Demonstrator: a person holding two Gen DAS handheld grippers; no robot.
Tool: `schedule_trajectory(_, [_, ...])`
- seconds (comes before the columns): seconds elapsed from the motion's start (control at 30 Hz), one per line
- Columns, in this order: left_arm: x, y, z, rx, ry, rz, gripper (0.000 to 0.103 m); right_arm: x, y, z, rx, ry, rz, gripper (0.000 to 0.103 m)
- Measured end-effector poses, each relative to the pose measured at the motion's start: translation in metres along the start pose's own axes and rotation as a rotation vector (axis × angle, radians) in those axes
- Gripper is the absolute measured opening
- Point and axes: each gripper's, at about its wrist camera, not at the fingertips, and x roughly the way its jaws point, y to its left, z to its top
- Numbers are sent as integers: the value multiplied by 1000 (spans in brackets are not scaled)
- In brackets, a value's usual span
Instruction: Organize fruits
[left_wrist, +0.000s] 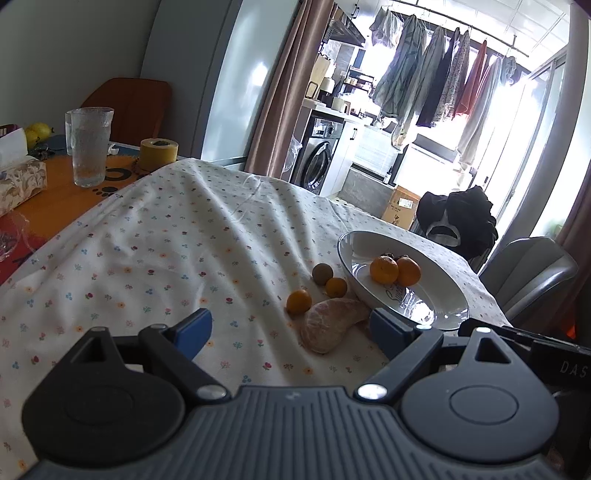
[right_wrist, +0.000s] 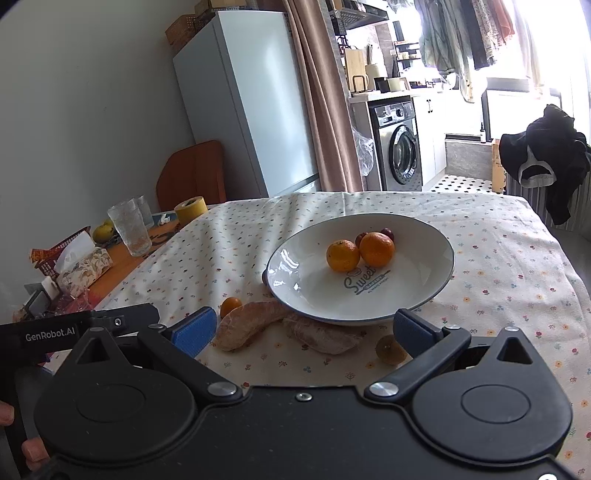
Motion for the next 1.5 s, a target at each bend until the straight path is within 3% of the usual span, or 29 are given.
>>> schedule_trajectory(0.53, [22,9,-17,0,45,-20,90,16,3,-15,-42,55,16,101])
schedule_trajectory(0.67, [30,11,-20,-17,56,-47,88,23,-2,-17,-31,72,-3,89])
schedule_trajectory(0.87, [38,8,-20,-4,56,-79,77,32,-5,-21,-22,87,6,78])
schedule_trajectory(1.1, [55,3,-19,-4,80,-105,56,43,-8,-22,-18,102,12,73])
schedule_trajectory(1.5, [83,-14,-15,46,108,-124,55,62,-21,-19,-1,113,0,72])
